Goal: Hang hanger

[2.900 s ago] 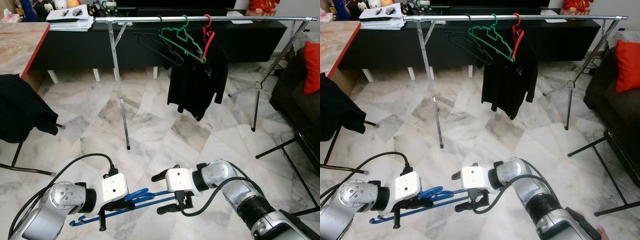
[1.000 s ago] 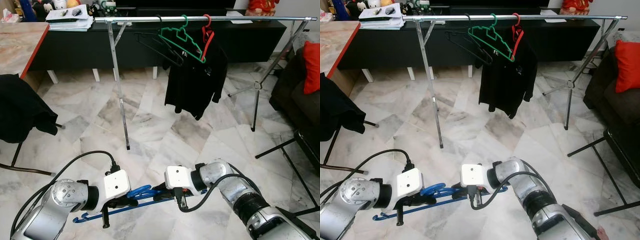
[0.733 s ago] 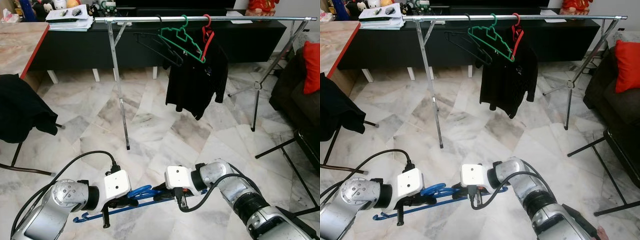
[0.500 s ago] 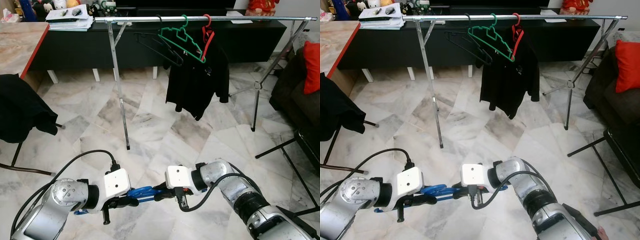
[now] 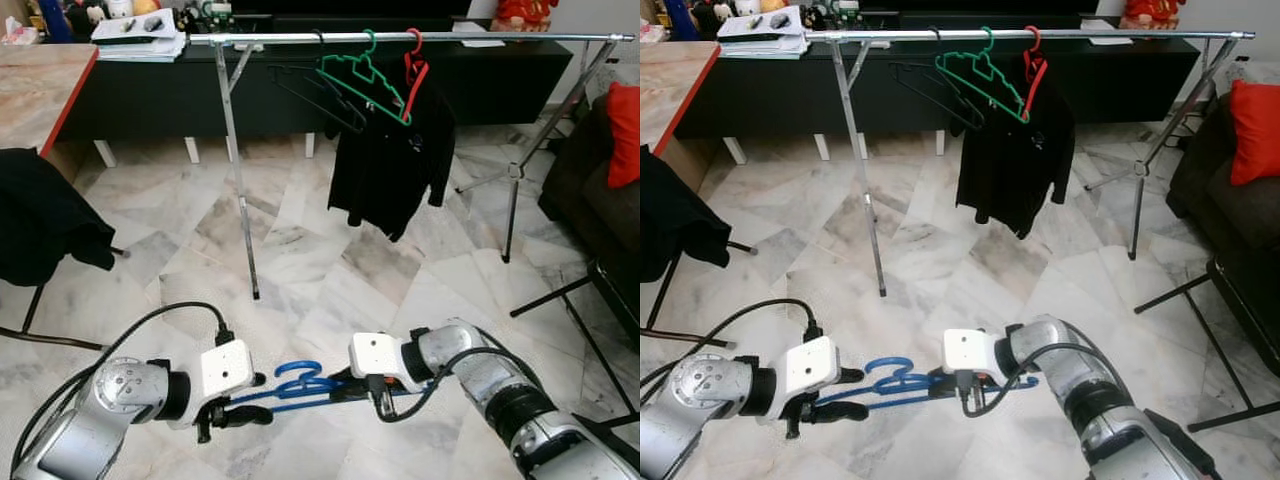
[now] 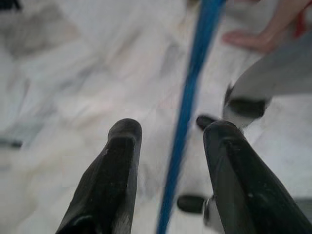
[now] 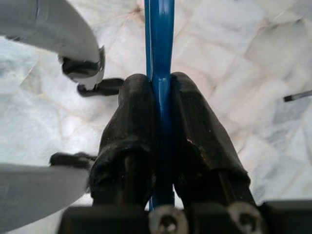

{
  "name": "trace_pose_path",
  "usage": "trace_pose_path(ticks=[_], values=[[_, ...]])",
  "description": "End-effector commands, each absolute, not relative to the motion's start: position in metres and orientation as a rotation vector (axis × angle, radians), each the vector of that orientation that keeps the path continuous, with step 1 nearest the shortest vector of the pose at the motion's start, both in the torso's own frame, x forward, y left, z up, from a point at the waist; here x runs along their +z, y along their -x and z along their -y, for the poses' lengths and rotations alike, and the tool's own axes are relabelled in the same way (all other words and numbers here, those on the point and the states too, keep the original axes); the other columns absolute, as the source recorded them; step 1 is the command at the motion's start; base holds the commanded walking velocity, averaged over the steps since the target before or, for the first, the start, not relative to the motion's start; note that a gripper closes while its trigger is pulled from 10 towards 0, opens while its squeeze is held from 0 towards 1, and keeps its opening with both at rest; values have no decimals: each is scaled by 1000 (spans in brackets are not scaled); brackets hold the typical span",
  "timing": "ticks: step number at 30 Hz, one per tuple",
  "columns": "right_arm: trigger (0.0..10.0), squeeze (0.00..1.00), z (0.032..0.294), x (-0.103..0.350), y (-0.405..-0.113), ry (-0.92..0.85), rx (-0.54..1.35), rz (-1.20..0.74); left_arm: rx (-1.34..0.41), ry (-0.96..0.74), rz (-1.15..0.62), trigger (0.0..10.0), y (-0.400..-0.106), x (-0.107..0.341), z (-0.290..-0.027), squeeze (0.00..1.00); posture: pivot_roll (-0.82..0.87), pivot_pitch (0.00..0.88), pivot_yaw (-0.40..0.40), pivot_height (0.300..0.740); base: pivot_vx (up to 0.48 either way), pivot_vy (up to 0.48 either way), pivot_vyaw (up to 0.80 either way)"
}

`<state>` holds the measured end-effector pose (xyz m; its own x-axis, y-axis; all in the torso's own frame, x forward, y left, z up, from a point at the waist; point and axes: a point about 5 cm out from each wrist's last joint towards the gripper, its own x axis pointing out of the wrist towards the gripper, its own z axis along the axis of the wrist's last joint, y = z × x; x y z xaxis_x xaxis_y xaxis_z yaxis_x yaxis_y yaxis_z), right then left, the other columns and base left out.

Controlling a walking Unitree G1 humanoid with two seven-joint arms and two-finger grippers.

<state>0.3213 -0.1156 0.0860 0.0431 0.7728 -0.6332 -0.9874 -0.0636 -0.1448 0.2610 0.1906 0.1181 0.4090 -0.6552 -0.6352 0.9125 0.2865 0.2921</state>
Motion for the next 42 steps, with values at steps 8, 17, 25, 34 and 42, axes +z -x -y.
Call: trace_pose_path(ticks=[8, 17, 25, 34, 42], values=[[0, 0, 155, 56, -314, 559, 1275, -577, -652, -595, -485, 10000, -270, 79, -243, 0, 67, 210, -100, 740, 0, 0, 0], [0, 0, 186, 6, -293, 215, 667, -694, -259, -337, -593, 10000, -237, 16, -273, 0, 57, 221, -88, 740, 0, 0, 0], [0, 0, 208, -39, -252, -124, -9, -792, 24, -138, -825, 10000, -185, -50, -270, 0, 40, 203, -76, 740, 0, 0, 0], [10000, 0, 195, -66, -217, -216, -136, -892, 65, -45, -995, 10000, -149, -86, -236, 0, 22, 186, -64, 740, 0, 0, 0], [10000, 0, 200, -72, -205, -239, -212, -903, 52, -28, -1024, 10000, -147, -93, -215, 0, 13, 179, -70, 740, 113, 0, 0]])
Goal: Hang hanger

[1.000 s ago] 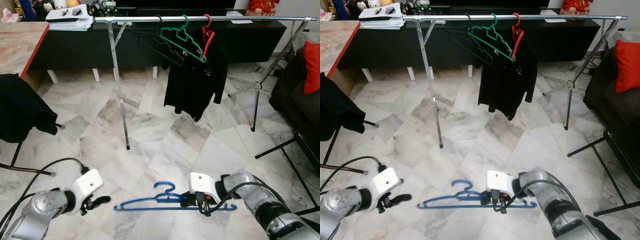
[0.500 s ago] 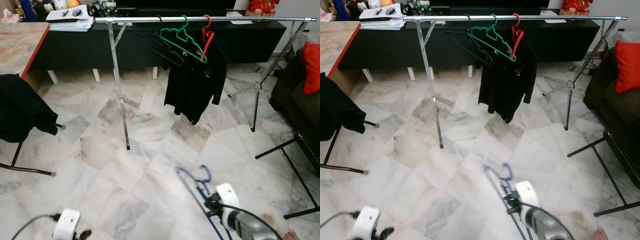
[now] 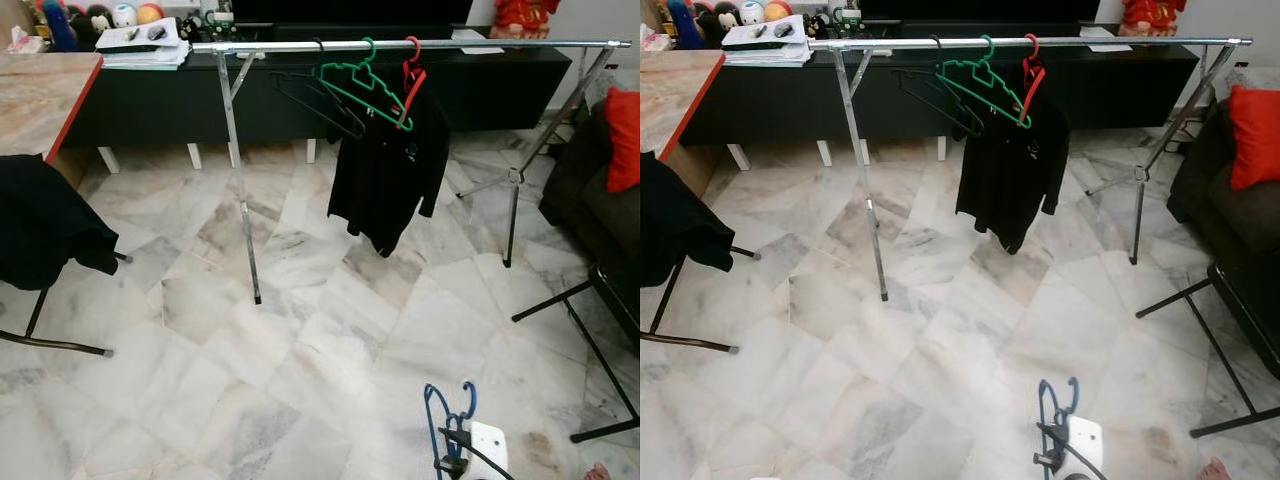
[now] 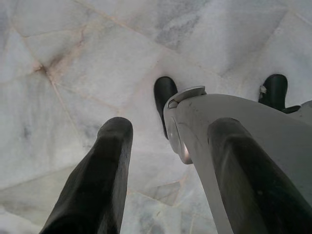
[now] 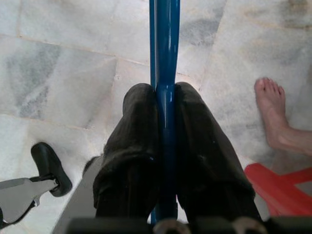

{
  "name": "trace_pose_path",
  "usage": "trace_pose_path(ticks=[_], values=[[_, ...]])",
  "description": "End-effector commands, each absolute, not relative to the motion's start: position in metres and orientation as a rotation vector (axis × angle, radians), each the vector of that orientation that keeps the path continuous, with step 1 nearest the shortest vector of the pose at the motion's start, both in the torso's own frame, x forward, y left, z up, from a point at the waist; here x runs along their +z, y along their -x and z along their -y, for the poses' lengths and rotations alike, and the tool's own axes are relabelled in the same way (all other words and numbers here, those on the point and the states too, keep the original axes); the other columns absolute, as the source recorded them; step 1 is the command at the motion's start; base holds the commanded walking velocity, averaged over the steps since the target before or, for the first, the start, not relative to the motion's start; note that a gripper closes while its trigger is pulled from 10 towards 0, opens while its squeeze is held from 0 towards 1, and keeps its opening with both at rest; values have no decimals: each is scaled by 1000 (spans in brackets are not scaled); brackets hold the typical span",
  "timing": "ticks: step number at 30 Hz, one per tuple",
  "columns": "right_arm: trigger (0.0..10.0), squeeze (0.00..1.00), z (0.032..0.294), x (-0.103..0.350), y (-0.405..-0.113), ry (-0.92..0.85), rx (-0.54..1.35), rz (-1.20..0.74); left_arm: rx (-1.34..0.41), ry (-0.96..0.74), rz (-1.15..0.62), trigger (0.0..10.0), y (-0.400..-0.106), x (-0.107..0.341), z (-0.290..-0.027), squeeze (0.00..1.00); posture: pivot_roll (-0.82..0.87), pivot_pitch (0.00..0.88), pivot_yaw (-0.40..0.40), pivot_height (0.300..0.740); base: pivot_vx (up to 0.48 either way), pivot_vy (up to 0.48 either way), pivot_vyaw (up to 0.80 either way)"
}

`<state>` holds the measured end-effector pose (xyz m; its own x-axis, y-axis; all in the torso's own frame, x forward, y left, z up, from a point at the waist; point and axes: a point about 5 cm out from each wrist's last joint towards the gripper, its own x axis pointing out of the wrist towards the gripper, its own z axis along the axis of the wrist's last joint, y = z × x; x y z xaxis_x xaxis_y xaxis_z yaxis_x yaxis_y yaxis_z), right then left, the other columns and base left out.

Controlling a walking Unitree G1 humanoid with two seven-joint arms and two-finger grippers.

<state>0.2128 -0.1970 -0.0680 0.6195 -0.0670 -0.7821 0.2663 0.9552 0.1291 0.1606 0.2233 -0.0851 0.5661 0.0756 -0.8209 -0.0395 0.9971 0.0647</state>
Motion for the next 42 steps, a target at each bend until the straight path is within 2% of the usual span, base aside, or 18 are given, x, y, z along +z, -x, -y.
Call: trace_pose_path(ticks=[1, 7, 13, 25, 42], values=[[10000, 0, 200, -73, -204, -226, -211, -912, 53, -28, -1023, 10000, -147, -93, -214, 0, 11, 178, -73, 740, 330, 0, 0], [10000, 0, 207, -78, -193, -214, -271, -940, 63, -30, -1024, 10000, -148, -94, -215, 0, 23, 165, -90, 740, 383, 0, 0], [10000, 0, 204, -78, -194, -216, -289, -935, 68, -30, -1050, 10000, -139, -97, -215, 0, 26, 156, -78, 740, 418, 0, -741], [10000, 0, 199, -78, -195, -205, -275, -934, 68, -31, -1125, 10000, -113, -105, -218, 0, 27, 133, -73, 740, 432, 0, 0], [10000, 0, 196, -79, -194, -212, -271, -935, 76, -37, -1129, 10000, -111, -105, -222, 0, 23, 155, -66, 740, 437, 0, 0]])
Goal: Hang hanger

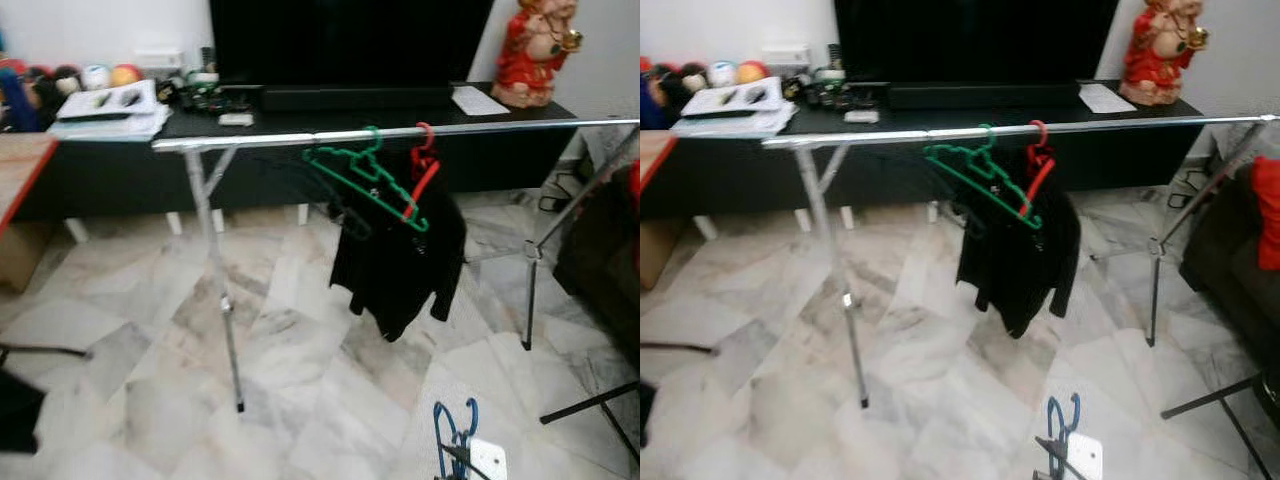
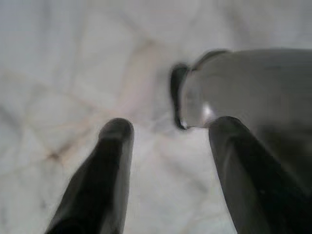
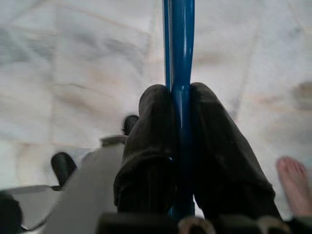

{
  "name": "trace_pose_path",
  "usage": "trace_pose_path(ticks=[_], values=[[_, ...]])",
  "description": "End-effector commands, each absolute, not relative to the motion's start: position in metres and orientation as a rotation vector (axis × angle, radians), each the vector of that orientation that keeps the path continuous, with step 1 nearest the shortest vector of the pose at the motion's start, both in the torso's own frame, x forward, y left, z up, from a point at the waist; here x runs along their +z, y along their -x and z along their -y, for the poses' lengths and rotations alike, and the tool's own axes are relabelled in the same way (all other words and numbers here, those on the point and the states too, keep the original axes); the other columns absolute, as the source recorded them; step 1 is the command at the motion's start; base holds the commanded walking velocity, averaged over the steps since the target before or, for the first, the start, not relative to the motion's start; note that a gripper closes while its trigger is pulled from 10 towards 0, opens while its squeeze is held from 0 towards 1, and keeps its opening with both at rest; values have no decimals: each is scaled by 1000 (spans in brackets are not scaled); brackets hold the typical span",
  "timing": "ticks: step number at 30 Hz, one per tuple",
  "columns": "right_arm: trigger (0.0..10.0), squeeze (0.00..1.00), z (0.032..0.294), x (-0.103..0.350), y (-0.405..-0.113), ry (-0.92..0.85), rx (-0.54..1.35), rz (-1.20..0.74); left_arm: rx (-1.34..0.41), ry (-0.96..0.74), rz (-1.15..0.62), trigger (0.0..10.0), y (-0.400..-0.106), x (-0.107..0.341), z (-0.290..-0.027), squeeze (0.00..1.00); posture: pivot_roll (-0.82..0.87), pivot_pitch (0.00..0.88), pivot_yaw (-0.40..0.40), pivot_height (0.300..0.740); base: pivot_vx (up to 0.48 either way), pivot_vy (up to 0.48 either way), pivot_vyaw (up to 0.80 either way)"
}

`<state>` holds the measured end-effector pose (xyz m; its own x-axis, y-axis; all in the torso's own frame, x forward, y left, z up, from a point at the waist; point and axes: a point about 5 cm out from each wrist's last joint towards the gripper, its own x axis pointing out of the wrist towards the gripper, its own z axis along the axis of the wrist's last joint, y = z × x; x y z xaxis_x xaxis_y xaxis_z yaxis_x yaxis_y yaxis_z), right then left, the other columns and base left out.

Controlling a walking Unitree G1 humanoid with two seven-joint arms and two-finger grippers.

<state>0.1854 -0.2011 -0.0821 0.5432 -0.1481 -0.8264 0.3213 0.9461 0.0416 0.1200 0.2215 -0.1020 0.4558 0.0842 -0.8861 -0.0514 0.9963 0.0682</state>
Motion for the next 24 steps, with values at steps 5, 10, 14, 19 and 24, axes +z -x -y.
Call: trace_pose_path(ticks=[5, 10, 14, 19, 24], values=[[10000, 0, 196, -79, -194, -213, -266, -934, 76, -47, -1136, 10000, -110, -105, -223, 0, 26, 163, -67, 740, 369, 0, 0], [10000, 0, 194, -79, -194, -211, -256, -935, 85, -45, -1136, 10000, -108, -105, -223, 0, 25, 172, -67, 740, 0, 0, 0], [10000, 0, 193, -79, -195, -212, -250, -934, 94, -25, -1129, 10000, -109, -105, -224, 0, 23, 177, -66, 740, 0, 0, 0], [10000, 0, 191, -78, -197, -198, -228, -927, 94, -43, -1117, 10000, -111, -103, -230, 0, 16, 182, -66, 740, 0, 0, 0], [10000, 0, 190, -77, -197, -181, -214, -929, 97, -49, -1115, 10000, -113, -102, -231, 0, 12, 187, -68, 740, 0, 0, 0]])
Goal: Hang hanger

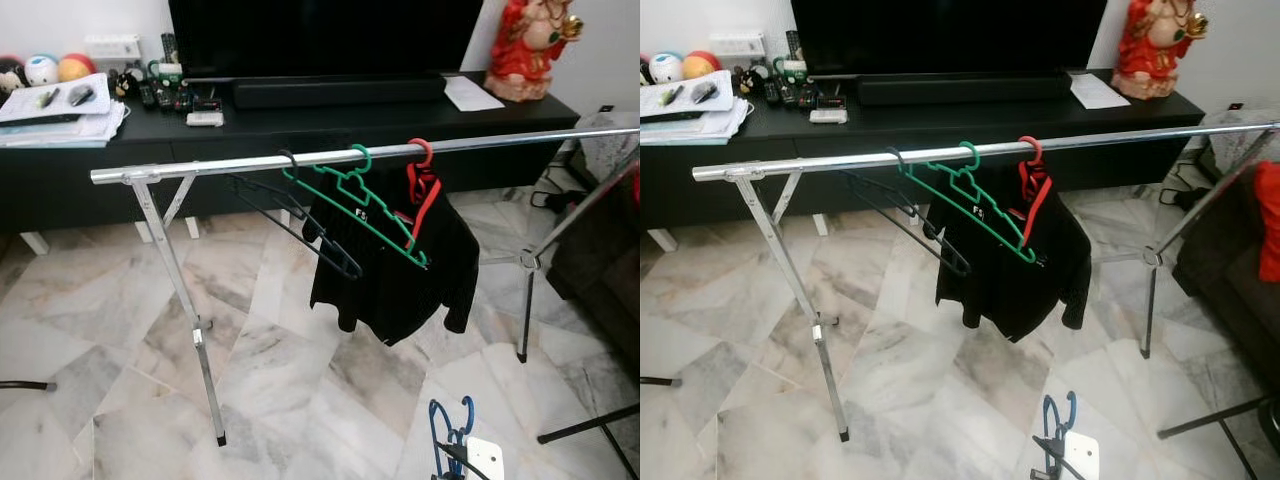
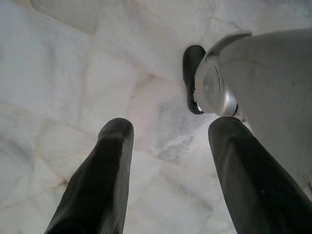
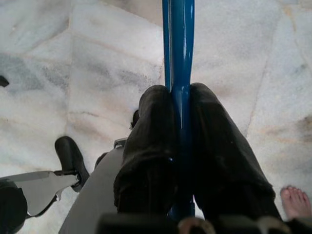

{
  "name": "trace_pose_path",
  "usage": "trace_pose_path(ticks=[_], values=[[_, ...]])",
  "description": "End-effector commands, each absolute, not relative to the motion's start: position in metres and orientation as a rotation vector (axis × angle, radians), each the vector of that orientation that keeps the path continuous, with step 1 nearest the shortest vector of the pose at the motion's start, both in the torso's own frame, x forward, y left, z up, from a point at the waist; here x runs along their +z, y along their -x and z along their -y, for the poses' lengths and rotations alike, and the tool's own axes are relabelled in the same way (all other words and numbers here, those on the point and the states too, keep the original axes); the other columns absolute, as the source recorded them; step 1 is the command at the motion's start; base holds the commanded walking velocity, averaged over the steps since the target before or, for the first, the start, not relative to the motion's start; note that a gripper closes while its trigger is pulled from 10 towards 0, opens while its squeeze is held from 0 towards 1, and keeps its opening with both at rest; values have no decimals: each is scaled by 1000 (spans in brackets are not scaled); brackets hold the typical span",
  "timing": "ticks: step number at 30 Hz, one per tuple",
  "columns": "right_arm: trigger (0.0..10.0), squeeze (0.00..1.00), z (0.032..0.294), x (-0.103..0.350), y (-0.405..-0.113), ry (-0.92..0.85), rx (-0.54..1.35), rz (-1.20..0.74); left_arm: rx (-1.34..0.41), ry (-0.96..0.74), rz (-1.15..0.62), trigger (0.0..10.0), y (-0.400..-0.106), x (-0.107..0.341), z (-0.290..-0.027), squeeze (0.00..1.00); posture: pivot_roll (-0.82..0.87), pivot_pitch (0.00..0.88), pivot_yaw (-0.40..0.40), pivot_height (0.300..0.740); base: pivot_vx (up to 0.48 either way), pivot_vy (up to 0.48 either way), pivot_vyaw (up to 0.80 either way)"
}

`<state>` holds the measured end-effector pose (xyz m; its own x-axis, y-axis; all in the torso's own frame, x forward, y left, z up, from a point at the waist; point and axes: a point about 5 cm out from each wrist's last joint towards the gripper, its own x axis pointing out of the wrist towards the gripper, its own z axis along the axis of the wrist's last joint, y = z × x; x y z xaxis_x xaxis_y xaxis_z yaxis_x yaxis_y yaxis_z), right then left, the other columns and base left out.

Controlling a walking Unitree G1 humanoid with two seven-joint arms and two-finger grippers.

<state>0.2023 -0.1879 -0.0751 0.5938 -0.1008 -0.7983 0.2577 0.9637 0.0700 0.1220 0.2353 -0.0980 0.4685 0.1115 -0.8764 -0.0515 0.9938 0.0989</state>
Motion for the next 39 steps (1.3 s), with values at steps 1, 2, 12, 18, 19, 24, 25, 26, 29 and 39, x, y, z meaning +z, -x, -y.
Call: trace_pose_path(ticks=[1, 2, 12, 18, 19, 24, 25, 26, 29, 39], values=[[10000, 0, 190, -77, -198, -175, -206, -930, 96, -49, -1114, 10000, -113, -102, -231, 0, 12, 189, -69, 740, 0, -300, 0], [10000, 0, 189, -77, -198, -167, -198, -931, 96, -50, -1114, 10000, -113, -102, -231, 0, 12, 189, -70, 740, 0, -409, 0], [10000, 0, 189, -78, -197, -150, -180, -935, 88, -39, -1102, 10000, -124, -102, -218, 0, 11, 196, -74, 740, 0, -435, 0], [10000, 0, 189, -78, -196, -150, -179, -936, 91, -36, -1101, 10000, -125, -101, -220, 0, 11, 196, -75, 740, 0, -444, 0], [10000, 0, 189, -78, -196, -150, -179, -936, 92, -35, -1100, 10000, -125, -101, -220, 0, 11, 196, -75, 740, 0, -442, 0], [10000, 0, 188, -79, -196, -151, -180, -938, 91, -35, -1099, 10000, -126, -101, -221, 0, 12, 196, -75, 740, 0, -442, 0], [10000, 0, 188, -79, -195, -152, -181, -938, 91, -35, -1099, 10000, -126, -101, -221, 0, 12, 195, -75, 740, 0, -442, 0], [10000, 0, 188, -79, -195, -152, -181, -939, 91, -35, -1098, 10000, -126, -101, -221, 0, 12, 195, -75, 740, 0, -442, 0], [10000, 0, 188, -79, -195, -150, -181, -940, 92, -33, -1098, 10000, -125, -101, -221, 0, 12, 195, -76, 740, 0, -442, 0], [10000, 0, 189, -80, -193, -145, -178, -945, 98, -33, -1106, 10000, -120, -102, -221, 0, 15, 189, -80, 740, 0, -237, 0]])
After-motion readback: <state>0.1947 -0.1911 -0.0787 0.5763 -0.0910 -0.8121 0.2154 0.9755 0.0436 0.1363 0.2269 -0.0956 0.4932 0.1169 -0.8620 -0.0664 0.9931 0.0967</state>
